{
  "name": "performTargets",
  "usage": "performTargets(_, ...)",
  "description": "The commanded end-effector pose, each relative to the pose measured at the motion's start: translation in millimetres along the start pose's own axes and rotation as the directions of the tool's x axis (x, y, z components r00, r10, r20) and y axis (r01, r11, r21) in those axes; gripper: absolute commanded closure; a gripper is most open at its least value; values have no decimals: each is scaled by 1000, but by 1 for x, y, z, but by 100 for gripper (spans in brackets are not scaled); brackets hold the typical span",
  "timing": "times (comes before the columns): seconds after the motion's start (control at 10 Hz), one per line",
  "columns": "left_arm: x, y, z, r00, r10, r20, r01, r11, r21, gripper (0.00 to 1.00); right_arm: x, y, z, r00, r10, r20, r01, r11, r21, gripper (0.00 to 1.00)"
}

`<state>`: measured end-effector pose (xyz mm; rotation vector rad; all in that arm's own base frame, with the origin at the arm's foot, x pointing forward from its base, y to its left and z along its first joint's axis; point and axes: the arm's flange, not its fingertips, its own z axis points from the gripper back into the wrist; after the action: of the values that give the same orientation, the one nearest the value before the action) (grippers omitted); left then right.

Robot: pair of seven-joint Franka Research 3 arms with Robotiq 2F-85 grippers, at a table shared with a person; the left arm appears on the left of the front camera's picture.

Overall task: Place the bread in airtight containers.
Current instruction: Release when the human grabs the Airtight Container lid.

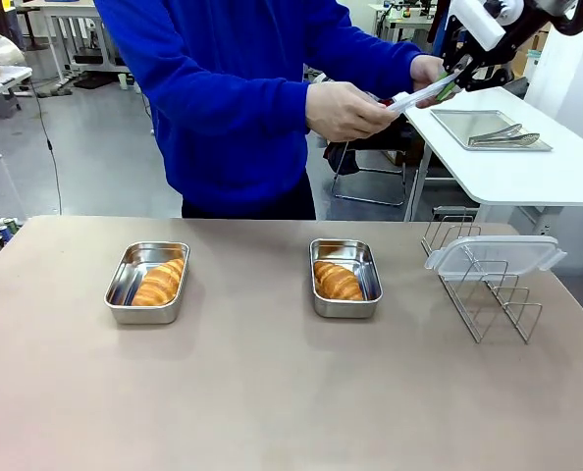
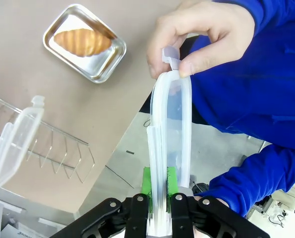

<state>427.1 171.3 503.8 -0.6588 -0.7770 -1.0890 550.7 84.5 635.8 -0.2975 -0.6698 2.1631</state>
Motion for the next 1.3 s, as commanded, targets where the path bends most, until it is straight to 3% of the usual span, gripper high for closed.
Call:
performTargets(0.0, 0, -2, 1, 1000, -16, -4, 16, 1000, -9, 9, 0, 0, 0, 1000, -1, 0, 1, 1000, 0, 31)
performTargets(0.1, 0, -2, 1, 1000, -16, -4, 16, 1000, -9, 9, -2, 4, 6, 999, -35, -1, 35, 999, -13, 30)
performTargets(0.2, 0, -2, 1, 1000, -16, -4, 16, 1000, -9, 9, -4, 7, 19, 996, -90, 7, 91, 995, -47, 0)
performTargets(0.4, 0, -2, 1, 1000, -16, -4, 16, 1000, -9, 9, -25, 23, 49, 939, -310, 148, 332, 929, -163, 0)
performTargets(0.5, 0, -2, 1, 1000, -16, -4, 16, 1000, -9, 9, -42, 36, 58, 887, -382, 258, 430, 888, -163, 7)
performTargets(0.6, 0, -2, 1, 1000, -16, -4, 16, 1000, -9, 9, -69, 53, 66, 809, -476, 345, 548, 823, -151, 0)
performTargets(0.7, 0, -2, 1, 1000, -16, -4, 16, 1000, -9, 9, -95, 75, 69, 716, -557, 421, 651, 751, -113, 0)
performTargets(0.9, 0, -2, 1, 1000, -16, -4, 16, 1000, -9, 9, -130, 126, 74, 566, -666, 486, 759, 651, 8, 0)
performTargets(1.2, 0, -2, 1, 1000, -16, -4, 16, 1000, -9, 9, -157, 194, 65, 379, -792, 478, 827, 522, 209, 0)
